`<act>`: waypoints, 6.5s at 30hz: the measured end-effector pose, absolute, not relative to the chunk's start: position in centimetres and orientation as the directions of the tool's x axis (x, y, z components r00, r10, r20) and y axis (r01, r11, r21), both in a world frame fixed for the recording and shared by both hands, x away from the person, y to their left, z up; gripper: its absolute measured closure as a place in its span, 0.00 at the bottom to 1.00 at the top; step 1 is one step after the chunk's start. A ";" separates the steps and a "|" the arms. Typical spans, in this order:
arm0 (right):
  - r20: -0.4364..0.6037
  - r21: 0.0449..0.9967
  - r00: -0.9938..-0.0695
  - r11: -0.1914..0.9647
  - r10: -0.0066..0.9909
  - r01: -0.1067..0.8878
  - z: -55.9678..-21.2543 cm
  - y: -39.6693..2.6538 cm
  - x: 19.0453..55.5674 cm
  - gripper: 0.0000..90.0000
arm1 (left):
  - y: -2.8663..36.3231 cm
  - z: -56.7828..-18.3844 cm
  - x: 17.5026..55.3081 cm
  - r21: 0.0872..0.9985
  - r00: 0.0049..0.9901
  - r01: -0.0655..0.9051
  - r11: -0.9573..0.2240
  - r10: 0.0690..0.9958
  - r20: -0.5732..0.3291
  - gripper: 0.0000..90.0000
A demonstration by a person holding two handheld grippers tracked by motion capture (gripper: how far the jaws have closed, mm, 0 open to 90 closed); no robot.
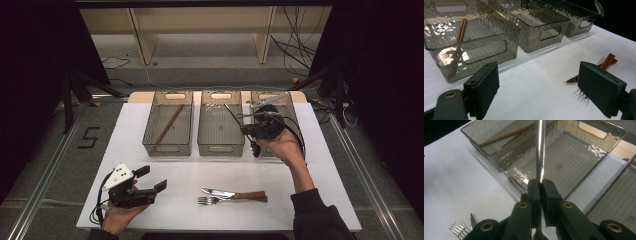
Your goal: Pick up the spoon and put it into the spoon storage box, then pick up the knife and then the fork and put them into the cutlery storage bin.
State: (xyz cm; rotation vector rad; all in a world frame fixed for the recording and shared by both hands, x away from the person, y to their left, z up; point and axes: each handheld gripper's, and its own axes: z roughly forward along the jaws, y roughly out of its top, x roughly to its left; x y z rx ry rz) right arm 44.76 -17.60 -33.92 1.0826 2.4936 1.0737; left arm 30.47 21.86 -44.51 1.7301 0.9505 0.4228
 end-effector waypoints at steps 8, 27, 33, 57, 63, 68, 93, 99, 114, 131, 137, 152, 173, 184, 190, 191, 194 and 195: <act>0.103 0.714 -0.701 0.438 0.705 0.546 -33.3 -16.6 46.3 0.95 | 21.9 -44.6 30.5 0.914 0.620 0.390 -0.112 0.766 -0.170 0.19; 0.119 0.715 -0.669 0.404 0.734 0.570 -33.4 -14.2 49.7 0.95 | 21.9 -44.5 30.5 0.918 0.627 0.381 -0.110 0.760 -0.169 0.18; 0.126 0.712 -0.655 0.392 0.745 0.583 -34.0 -13.9 50.8 0.95 | 21.8 -44.5 30.5 0.918 0.630 0.381 -0.113 0.758 -0.168 0.18; 0.135 0.689 -0.609 0.367 0.782 0.625 -36.3 -13.1 53.2 0.95 | 21.8 -44.5 30.5 0.919 0.636 0.376 -0.119 0.755 -0.162 0.18; 0.147 0.686 -0.598 0.354 0.788 0.635 -36.8 -13.1 53.6 0.95 | 21.8 -44.5 30.5 0.919 0.638 0.375 -0.124 0.754 -0.159 0.18; 0.139 0.676 -0.599 0.366 0.788 0.639 -37.3 -12.9 53.8 0.95 | 21.8 -44.5 30.5 0.919 0.636 0.375 -0.121 0.754 -0.161 0.18; 0.151 0.610 -0.569 0.376 0.809 0.697 -40.0 -12.5 53.9 0.88 | 21.7 -44.5 30.4 0.920 0.639 0.373 -0.124 0.753 -0.158 0.18; 0.142 0.605 -0.569 0.384 0.810 0.697 -39.7 -12.7 53.7 0.65 | 21.7 -44.5 30.4 0.919 0.639 0.374 -0.124 0.753 -0.158 0.18; 0.062 0.680 -0.764 0.533 0.642 0.503 -36.5 -13.5 48.0 0.36 | 21.7 -44.5 30.4 0.918 0.637 0.375 -0.127 0.755 -0.155 0.18; 0.030 0.654 -0.854 0.636 0.520 0.410 -37.3 -15.9 40.9 0.32 | 21.7 -44.6 30.5 0.917 0.638 0.376 -0.134 0.756 -0.151 0.18; 0.021 0.637 -0.852 0.650 0.523 0.415 -38.2 -16.1 40.1 0.33 | 21.6 -44.6 30.5 0.918 0.635 0.377 -0.127 0.757 -0.156 0.18; 0.025 0.558 -0.839 0.689 0.543 0.463 -41.1 -17.1 38.4 0.69 | 21.6 -44.6 30.5 0.915 0.638 0.379 -0.138 0.755 -0.150 0.18; 0.050 0.532 -0.833 0.692 0.550 0.488 -43.8 -18.4 36.8 1.00 | 21.6 -44.6 30.6 0.916 0.635 0.377 -0.135 0.758 -0.150 0.18; 0.061 0.495 -0.832 0.707 0.551 0.505 -44.8 -18.1 36.6 1.00 | 21.7 -44.5 30.4 0.917 0.634 0.376 -0.132 0.759 -0.151 0.18; 0.065 0.472 -0.835 0.720 0.546 0.508 -45.3 -18.2 36.7 1.00 | 21.7 -44.5 30.5 0.917 0.634 0.376 -0.134 0.759 -0.149 0.18; 0.068 0.465 -0.836 0.724 0.545 0.509 -45.5 -18.2 36.8 1.00 | 21.7 -44.6 30.5 0.916 0.634 0.378 -0.138 0.759 -0.147 0.18; 0.077 0.453 -0.837 0.729 0.541 0.513 -45.8 -18.3 36.9 1.00 | 21.6 -44.6 30.6 0.915 0.634 0.379 -0.137 0.759 -0.149 0.18; 0.080 0.451 -0.837 0.729 0.541 0.514 -45.8 -18.4 36.9 1.00 | 21.6 -44.6 30.6 0.915 0.634 0.379 -0.136 0.759 -0.150 0.18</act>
